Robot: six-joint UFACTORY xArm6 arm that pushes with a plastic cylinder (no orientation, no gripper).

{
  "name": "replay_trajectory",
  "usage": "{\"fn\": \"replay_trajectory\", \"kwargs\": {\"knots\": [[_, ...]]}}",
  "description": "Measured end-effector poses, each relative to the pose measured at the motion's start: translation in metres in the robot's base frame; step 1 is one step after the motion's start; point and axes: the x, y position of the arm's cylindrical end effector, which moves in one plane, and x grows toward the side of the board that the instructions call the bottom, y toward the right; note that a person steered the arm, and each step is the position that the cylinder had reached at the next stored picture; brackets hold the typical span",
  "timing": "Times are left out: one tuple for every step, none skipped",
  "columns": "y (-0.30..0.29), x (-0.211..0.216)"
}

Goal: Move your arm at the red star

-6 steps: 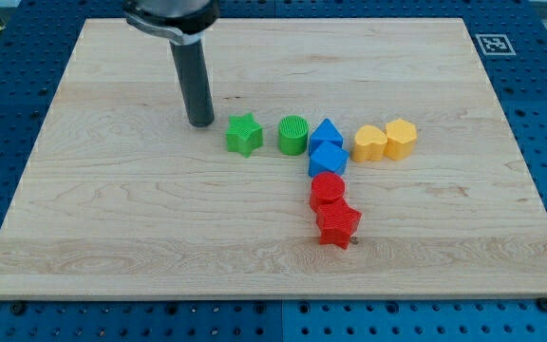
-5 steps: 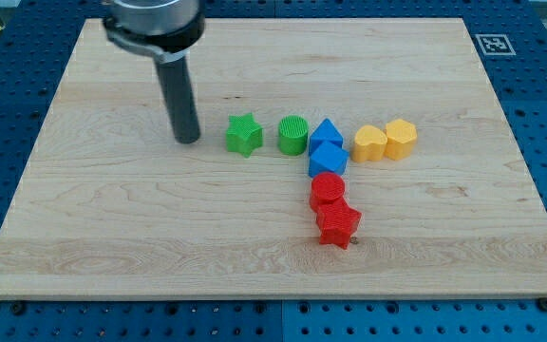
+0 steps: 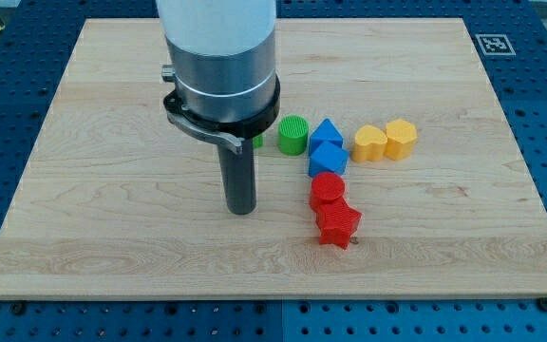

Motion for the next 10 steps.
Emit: {"fn": "replay_trajectory", "kwargs": {"knots": [[0.0,0.0],[0.0,0.0],[0.004,0.0],[0.01,0.006],[0.015,0.009],[0.016,0.015],[0.016,0.022],[0.018,0.022],[0.035,0.022],[0.055,0.022]]}}
